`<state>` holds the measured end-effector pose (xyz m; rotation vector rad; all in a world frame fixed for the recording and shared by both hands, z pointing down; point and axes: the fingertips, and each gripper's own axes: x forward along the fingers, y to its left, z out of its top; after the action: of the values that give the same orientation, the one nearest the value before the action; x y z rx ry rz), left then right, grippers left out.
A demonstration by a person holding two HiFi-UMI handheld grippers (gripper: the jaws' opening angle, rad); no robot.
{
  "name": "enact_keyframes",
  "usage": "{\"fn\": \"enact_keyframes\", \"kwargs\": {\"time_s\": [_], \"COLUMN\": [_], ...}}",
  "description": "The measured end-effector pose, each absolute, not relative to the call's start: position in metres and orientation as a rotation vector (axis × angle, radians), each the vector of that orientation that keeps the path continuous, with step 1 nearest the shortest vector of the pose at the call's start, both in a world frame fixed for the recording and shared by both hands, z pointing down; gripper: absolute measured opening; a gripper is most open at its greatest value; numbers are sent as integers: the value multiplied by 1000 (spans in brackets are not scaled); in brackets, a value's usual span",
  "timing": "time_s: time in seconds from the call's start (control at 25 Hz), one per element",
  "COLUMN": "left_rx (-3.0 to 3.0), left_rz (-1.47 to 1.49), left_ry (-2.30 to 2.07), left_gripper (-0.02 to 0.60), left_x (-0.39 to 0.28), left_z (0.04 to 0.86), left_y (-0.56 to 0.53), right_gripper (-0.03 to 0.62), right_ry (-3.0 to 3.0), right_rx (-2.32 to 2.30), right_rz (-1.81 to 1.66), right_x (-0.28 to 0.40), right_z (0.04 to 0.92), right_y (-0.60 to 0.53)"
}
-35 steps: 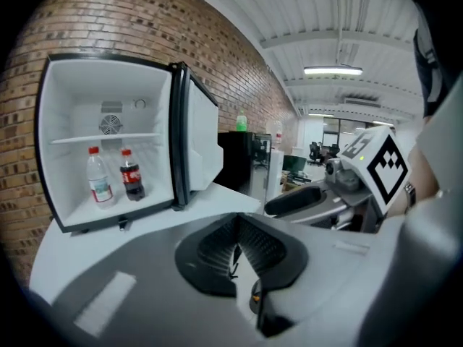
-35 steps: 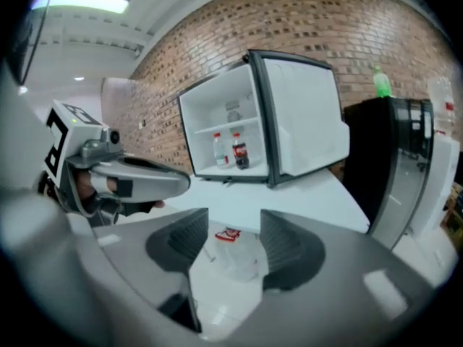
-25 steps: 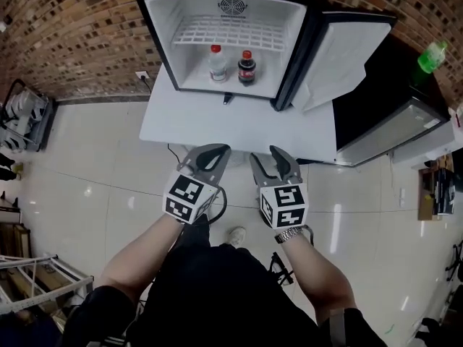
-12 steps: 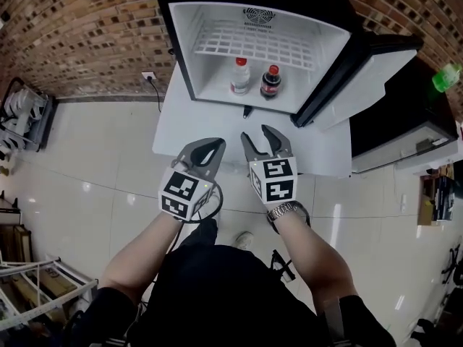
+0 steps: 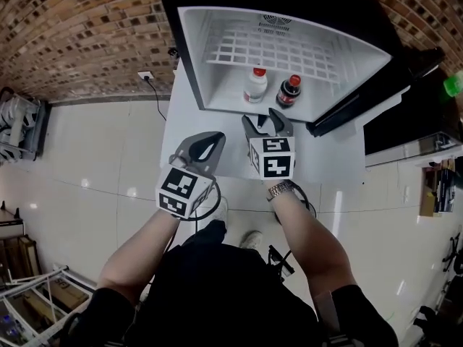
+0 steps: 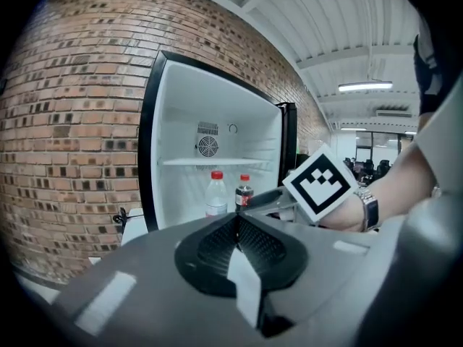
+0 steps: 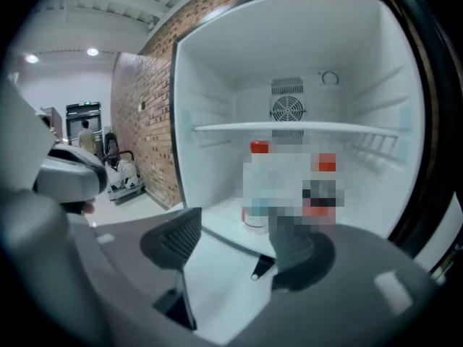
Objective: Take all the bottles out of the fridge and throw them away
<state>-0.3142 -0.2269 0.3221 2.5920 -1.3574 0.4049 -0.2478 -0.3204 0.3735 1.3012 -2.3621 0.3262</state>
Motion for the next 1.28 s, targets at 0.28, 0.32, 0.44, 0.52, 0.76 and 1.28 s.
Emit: {"fn": "enact_keyframes", "kwargs": {"time_s": [0.28, 0.32, 0.44, 0.52, 0.76, 1.28], "left_rx": [2594, 2594, 2592, 2589, 2567, 2544], "left_rz": [431, 433, 441, 446, 463, 470], "left_ry": [-1318, -1314, -1307, -1306, -1311, -1342], "left_gripper": [4, 3, 5, 3, 3, 3], "left_x": [-340, -343, -349, -354, -364, -371], "left_z": [336, 337, 341, 344, 353, 355], "left_y": [-253, -256, -262, -265, -270, -264], "right_gripper": [335, 339, 339, 339, 339, 298], "right_ry": [-2282, -2271, -2244, -2229, -2210, -2234], "right_rx": [1394, 1406, 1431, 1446, 1468, 1457], "right_rz": [348, 349, 352, 356, 362, 349], "right_x": [-259, -259, -260, -259, -261, -262], "right_z": [400, 402, 410, 415, 423, 424], "right_y": [-374, -380, -398, -408, -427, -421]}}
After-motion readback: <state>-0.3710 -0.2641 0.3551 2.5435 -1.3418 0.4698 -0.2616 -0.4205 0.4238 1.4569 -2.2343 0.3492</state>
